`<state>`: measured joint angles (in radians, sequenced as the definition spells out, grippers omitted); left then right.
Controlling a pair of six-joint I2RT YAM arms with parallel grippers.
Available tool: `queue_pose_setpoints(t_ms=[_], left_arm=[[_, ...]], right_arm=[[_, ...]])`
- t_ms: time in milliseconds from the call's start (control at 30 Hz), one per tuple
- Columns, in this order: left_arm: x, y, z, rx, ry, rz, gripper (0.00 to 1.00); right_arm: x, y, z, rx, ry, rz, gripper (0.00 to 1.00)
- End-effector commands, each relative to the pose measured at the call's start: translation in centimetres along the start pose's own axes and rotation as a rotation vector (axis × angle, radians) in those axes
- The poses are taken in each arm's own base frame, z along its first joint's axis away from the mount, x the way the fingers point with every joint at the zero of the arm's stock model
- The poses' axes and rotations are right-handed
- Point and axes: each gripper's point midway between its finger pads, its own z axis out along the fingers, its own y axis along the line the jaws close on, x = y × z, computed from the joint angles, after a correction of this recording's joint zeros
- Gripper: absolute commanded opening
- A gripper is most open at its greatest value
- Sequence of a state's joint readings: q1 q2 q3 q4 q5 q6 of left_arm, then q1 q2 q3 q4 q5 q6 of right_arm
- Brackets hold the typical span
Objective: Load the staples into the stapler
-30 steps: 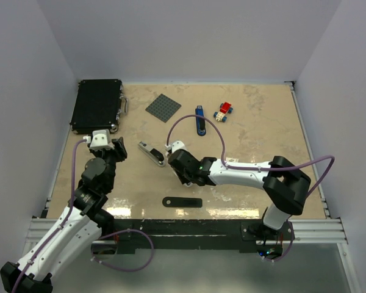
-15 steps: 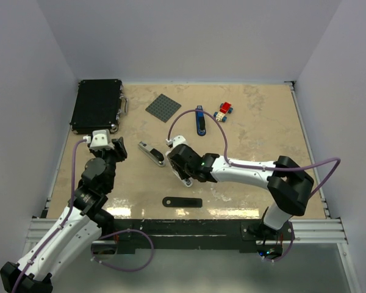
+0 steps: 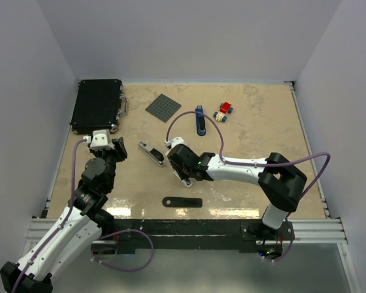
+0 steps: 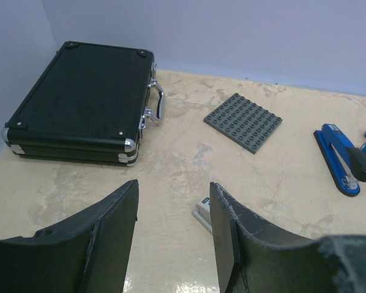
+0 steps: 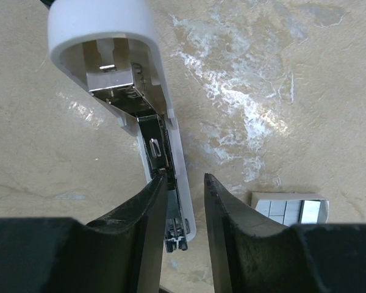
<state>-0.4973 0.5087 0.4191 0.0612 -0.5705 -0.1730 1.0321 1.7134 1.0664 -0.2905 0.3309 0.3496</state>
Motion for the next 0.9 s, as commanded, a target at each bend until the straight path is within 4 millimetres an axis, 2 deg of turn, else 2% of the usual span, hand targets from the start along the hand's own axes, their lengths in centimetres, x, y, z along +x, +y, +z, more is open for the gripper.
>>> queue_pose_setpoints(t_ms=[0, 467, 567, 633, 733, 767, 800, 833, 867], left_arm=[[-2.3, -0.3, 0.1, 0.011, -0.048, -0.043, 0.55], [-2.1, -0.6, 0.2, 0.017, -0.04, -0.041, 0.55], [-2.0, -0.7, 0.2, 0.023, -0.037, -0.037, 0.55], [-1.7, -1.0, 0.3, 0.038, -0.03, -0.035, 0.55], [-1.2, -2.1, 0.5, 0.091, -0.011, -0.028, 0.55], [-1.0, -2.5, 0.6, 0.113, -0.006, -0.024, 0.55], [-0.4, -3.6, 0.8, 0.168, 0.017, -0.009, 0.55], [-0.1, -4.3, 0.8, 0.2, 0.03, -0.003, 0.56], [0.2, -5.0, 0.9, 0.235, 0.044, 0.001, 0.58]], right_arm=[[-2.1, 0.8, -0.3, -0.033, -0.055, 0.01, 0.34], [0.6, -0.2, -1.2, -0.028, -0.005, 0.012, 0.34], [-0.1, -0.3, -2.0, -0.036, -0.032, 0.038, 0.34], [-1.4, -0.3, -3.3, -0.056, -0.085, 0.063, 0.34], [-2.1, 0.3, -4.5, -0.118, -0.15, 0.07, 0.34], [-1.6, 0.2, -4.9, -0.139, -0.161, 0.067, 0.34], [-2.1, 0.6, -5.1, -0.168, -0.198, 0.073, 0.35], [-1.7, 1.0, -5.2, -0.203, -0.201, 0.072, 0.37], [-0.4, 1.0, -4.9, -0.218, -0.186, 0.067, 0.39]])
